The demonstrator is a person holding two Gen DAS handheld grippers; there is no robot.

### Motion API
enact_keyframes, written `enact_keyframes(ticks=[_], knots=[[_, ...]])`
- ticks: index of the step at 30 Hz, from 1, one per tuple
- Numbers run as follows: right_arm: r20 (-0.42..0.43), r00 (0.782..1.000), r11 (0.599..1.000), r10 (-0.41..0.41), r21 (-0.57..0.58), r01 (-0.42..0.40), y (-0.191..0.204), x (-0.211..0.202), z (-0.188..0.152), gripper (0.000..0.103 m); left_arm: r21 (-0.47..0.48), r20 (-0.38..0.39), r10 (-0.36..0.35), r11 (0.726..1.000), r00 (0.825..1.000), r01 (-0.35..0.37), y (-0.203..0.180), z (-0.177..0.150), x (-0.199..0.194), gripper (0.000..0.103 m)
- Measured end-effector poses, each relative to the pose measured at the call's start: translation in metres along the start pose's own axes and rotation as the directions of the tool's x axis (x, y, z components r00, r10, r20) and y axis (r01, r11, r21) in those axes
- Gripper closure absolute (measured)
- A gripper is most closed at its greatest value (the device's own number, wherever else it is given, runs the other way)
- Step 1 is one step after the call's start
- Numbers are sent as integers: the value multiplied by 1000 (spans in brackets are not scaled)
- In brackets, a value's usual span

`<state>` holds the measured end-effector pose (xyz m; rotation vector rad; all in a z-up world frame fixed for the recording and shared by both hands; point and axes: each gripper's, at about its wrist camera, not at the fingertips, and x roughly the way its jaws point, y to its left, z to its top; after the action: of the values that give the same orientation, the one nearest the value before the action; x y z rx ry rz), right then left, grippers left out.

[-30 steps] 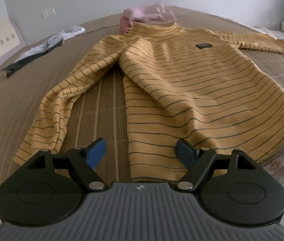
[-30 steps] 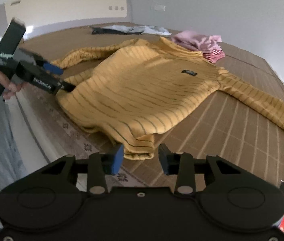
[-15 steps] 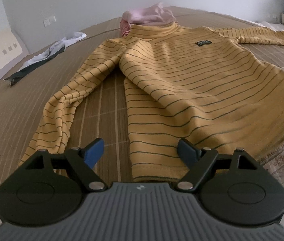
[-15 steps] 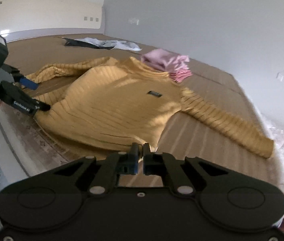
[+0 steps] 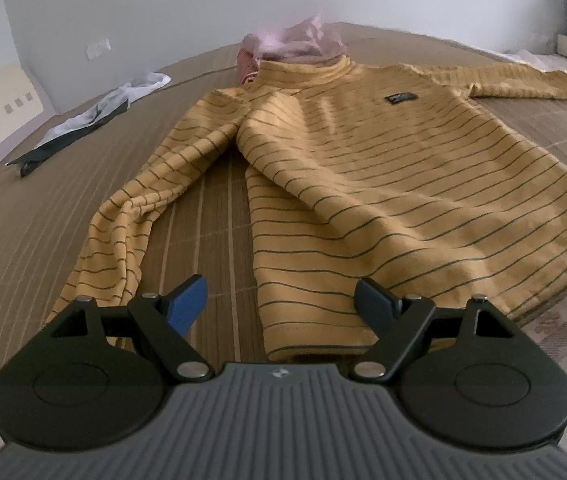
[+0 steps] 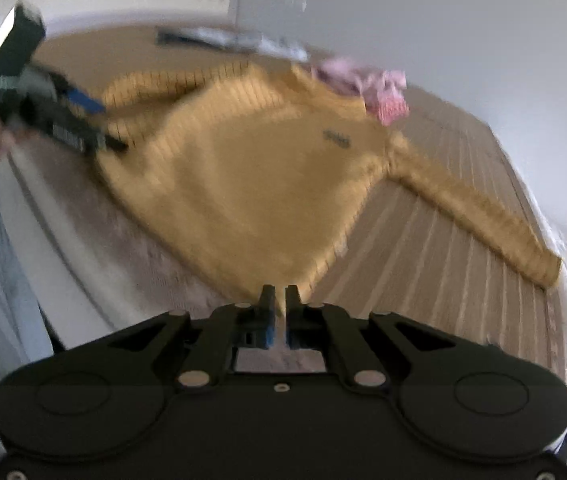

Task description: Fold clothes

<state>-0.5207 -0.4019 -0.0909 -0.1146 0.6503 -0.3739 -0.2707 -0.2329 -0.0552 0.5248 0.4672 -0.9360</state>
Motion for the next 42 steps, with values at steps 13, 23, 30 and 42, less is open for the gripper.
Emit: enact_keyframes(ticks=[13,23,30,42], knots=[[165,919,914,359,-261,-311,113,78,78,56,-382,138,-52,919,989,101,76,-20,-49,18],[194,894,906,404,-217,-363,121,122,113,92,-478,178,-100,861,979,175,107,-33,-51,18],[370,761,784,533,123,-609,39,107,137,93,-481,200,-113,854,973,199,110,-35,-52,18],[124,903,910,412,0,-415,41,117,111,66,-444,200,-158,865,967,233,103,-33,-53,18]])
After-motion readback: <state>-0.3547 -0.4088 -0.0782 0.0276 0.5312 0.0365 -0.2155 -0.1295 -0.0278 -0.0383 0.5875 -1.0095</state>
